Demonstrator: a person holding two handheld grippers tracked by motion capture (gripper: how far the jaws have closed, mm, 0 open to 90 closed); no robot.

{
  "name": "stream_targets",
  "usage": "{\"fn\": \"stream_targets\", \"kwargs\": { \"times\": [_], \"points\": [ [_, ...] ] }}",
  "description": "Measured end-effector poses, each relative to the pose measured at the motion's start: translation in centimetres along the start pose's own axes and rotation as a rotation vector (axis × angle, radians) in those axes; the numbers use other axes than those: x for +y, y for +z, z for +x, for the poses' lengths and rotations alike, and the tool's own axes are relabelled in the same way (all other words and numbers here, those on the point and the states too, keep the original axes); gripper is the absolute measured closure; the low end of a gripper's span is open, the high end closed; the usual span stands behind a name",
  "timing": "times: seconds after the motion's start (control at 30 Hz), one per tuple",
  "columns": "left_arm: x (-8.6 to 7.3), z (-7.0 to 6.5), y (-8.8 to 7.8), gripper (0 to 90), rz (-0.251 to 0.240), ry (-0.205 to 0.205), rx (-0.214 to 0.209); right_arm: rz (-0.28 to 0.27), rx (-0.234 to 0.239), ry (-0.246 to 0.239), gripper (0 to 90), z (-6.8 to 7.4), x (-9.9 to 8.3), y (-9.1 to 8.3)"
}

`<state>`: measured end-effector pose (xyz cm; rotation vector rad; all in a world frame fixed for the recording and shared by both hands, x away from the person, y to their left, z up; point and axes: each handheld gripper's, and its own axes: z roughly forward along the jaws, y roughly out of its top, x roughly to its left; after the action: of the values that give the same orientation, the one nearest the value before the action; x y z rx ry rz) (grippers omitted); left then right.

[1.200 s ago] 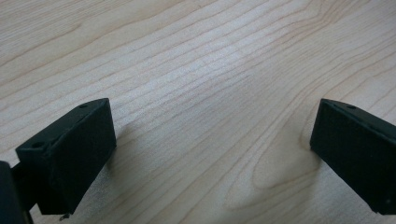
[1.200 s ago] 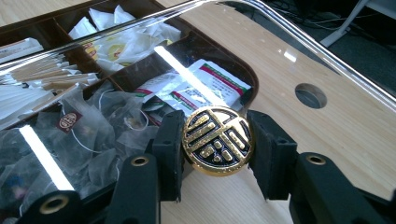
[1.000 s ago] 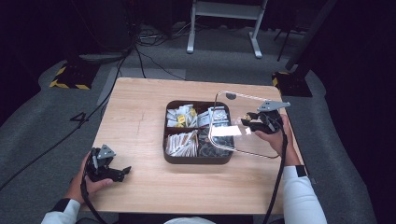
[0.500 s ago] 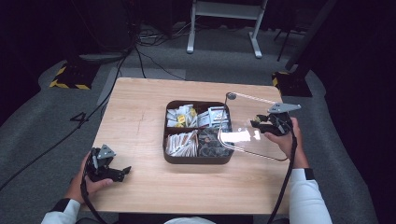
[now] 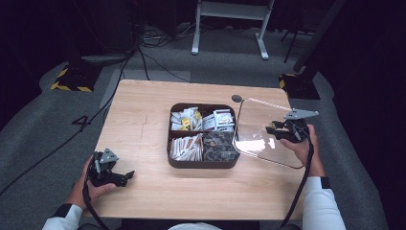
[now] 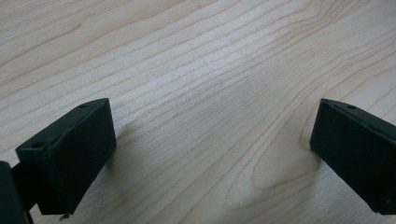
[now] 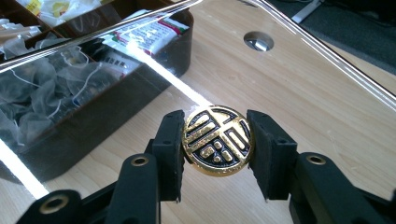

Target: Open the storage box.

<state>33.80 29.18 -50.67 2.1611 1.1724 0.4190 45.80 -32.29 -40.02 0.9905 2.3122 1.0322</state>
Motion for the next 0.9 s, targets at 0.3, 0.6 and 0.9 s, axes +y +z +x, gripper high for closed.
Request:
{"fn": "stream_targets", "kwargs": {
  "times": [0.3, 0.6, 0.9],
  "points": [
    [0.0, 0.0, 0.0, 0.5, 0.0, -0.003, -0.001, 0.024, -0.002, 0.001, 58.9, -0.7, -1.3, -0.2],
    [0.0, 0.0, 0.0, 0.5, 0.0, -0.003, -0.001, 0.043, -0.009, 0.009, 58.9, -1.3, -2.4, -0.3],
    [0.0, 0.0, 0.0, 0.5, 0.0, -0.002, -0.001, 0.071, 0.001, 0.019, 58.9, -1.7, -3.4, 0.6]
  ]
}}
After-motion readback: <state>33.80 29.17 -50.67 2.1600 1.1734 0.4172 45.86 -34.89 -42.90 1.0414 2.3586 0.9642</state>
